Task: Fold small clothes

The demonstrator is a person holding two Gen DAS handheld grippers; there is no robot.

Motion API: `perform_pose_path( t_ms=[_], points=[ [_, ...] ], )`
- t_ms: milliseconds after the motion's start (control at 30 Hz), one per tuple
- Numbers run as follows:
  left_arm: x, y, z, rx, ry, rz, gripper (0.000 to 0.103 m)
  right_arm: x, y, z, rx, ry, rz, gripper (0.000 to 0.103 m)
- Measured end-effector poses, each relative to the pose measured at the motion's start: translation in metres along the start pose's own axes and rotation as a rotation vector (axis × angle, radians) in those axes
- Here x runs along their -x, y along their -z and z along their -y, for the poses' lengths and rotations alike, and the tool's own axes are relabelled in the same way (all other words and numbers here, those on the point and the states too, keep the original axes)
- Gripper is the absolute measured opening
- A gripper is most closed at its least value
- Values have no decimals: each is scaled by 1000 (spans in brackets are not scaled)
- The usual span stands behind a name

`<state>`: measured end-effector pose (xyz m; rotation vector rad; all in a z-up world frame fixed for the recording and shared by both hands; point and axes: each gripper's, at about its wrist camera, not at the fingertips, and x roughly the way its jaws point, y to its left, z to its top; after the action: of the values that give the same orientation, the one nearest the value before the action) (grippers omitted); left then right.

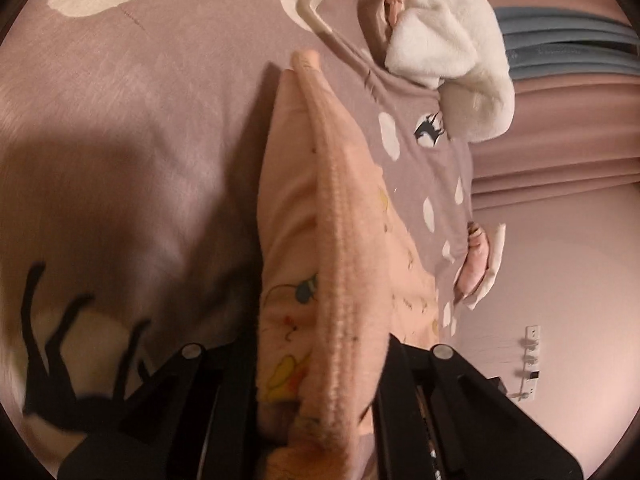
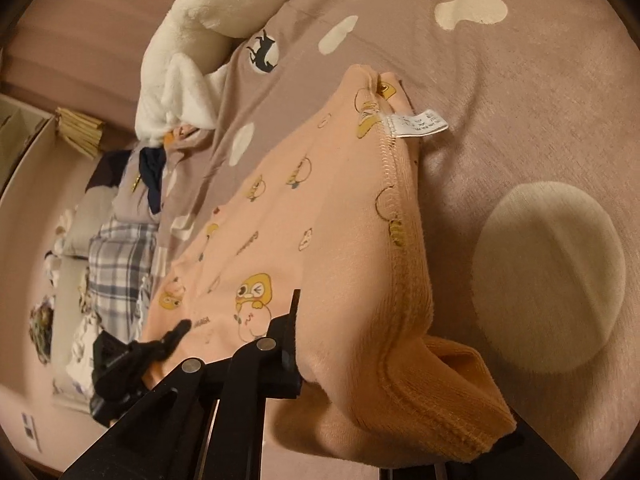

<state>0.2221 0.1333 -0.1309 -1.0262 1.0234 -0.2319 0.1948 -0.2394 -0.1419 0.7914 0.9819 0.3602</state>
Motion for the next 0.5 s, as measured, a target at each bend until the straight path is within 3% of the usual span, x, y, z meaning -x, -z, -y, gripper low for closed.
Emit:
perform_pose_path(
  t_ms=[167, 267, 400, 500],
  points=[
    [9, 17, 5, -5, 25, -39, 8, 14, 5, 0, -18, -62, -7, 9],
    [15, 26, 9, -25, 16, -40, 8, 26, 11, -8, 38, -69, 8, 8],
    [21, 34, -5, 36, 66, -45, 8, 28, 19, -5, 6, -97, 7, 8],
    [28, 44, -10, 47, 52, -56, 8, 33, 27, -11, 40, -89, 0, 8]
  ],
)
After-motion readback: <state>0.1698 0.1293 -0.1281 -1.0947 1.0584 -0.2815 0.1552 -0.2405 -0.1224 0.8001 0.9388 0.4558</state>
